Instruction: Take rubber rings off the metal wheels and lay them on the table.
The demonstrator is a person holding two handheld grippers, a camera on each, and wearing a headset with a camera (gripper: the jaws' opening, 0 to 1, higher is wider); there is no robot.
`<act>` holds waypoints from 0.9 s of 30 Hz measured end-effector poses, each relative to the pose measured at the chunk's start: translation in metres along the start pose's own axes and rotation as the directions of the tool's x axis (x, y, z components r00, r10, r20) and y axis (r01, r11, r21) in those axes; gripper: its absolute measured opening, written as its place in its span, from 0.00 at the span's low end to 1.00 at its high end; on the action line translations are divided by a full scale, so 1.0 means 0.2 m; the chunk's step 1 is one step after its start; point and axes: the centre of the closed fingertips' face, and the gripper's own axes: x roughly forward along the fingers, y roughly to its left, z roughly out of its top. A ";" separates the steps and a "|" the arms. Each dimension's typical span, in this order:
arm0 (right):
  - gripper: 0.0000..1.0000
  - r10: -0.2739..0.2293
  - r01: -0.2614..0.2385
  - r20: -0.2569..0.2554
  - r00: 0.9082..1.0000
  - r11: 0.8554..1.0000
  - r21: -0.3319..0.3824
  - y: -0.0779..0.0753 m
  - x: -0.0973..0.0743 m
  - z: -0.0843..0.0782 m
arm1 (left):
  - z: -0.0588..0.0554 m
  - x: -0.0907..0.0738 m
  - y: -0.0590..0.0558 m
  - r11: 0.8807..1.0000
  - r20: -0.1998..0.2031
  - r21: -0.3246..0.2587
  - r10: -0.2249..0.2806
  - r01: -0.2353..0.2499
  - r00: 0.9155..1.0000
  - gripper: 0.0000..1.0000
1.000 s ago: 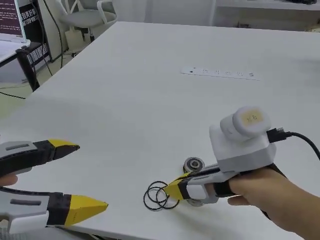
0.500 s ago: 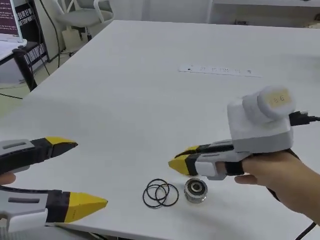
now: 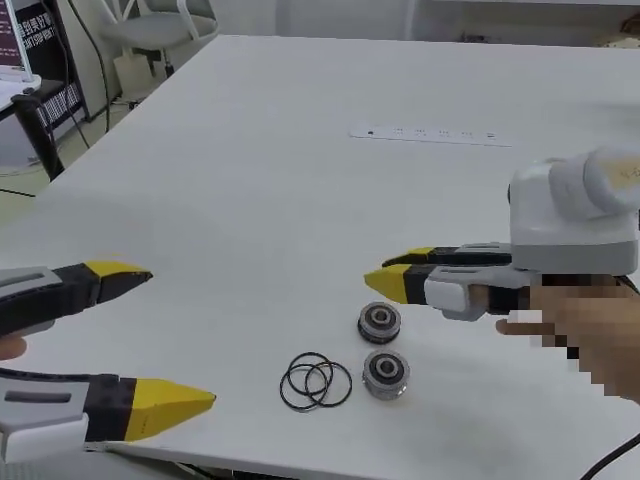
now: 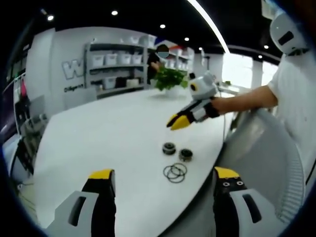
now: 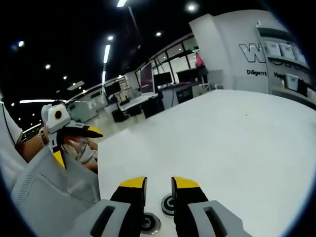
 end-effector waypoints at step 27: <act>0.22 -0.105 0.112 -0.157 0.982 0.993 0.037 -0.22 -0.04 -0.28 | 0.60 0.21 0.02 0.951 0.123 0.301 -0.106 0.065 0.987 0.72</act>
